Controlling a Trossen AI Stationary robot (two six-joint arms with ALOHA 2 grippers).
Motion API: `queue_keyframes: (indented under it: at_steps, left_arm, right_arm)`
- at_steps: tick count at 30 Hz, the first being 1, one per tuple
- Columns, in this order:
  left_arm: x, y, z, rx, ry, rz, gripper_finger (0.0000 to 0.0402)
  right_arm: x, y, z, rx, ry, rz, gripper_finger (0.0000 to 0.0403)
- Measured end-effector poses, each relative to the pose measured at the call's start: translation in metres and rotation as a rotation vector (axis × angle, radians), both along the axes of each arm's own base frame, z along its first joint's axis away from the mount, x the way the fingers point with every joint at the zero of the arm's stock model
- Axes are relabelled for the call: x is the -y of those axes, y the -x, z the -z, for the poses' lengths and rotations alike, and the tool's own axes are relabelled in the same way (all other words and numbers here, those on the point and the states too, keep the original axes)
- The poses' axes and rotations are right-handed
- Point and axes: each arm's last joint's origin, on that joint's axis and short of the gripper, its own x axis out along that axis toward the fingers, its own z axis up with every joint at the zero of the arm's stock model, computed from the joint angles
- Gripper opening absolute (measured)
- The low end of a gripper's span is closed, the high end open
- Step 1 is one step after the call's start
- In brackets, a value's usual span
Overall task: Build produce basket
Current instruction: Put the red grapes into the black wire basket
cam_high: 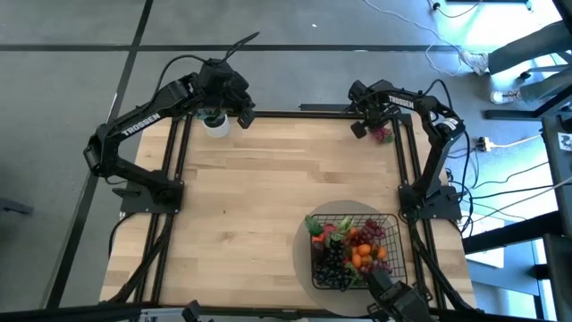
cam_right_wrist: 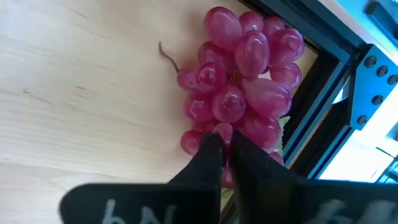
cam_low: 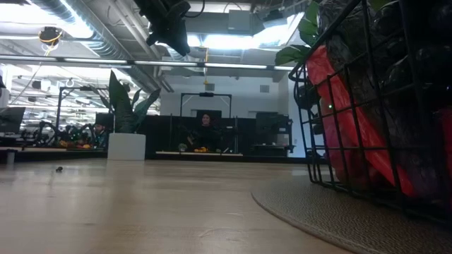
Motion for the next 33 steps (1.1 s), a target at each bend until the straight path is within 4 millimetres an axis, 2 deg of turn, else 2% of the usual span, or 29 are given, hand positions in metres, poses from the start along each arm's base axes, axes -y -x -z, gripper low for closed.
queue_keyframes:
  at_steps: [6, 10, 15, 22, 28, 33]
  left_arm:
    - [0.0, 0.0, 0.0, -0.001, 0.0, 0.0, 0.0087]
    - [0.0, 0.0, 0.0, -0.003, -0.003, 0.003, 0.0087]
    - [0.0, 0.0, 0.0, -0.017, -0.02, 0.019, 0.0087]
    - [0.0, 0.0, 0.0, -0.02, -0.02, 0.019, 0.0087]
    - [0.005, -0.002, 0.002, -0.049, -0.024, 0.051, 0.0087]
    - [0.013, -0.007, 0.002, -0.052, -0.024, 0.09, 0.0087]
  right_arm:
    - [0.0, 0.0, -0.005, -0.013, -0.032, -0.065, 0.0003]
    - [0.001, -0.003, -0.017, -0.026, -0.059, -0.11, 0.0001]
    - [0.0, -0.013, -0.044, -0.043, -0.072, -0.165, 0.0001]
    - [-0.013, -0.037, -0.097, -0.084, -0.029, -0.255, 0.0]
    - [-0.049, -0.044, -0.141, -0.027, 0.056, -0.292, 0.0]
    - [-0.095, -0.042, -0.177, 0.139, 0.129, -0.312, 0.0]
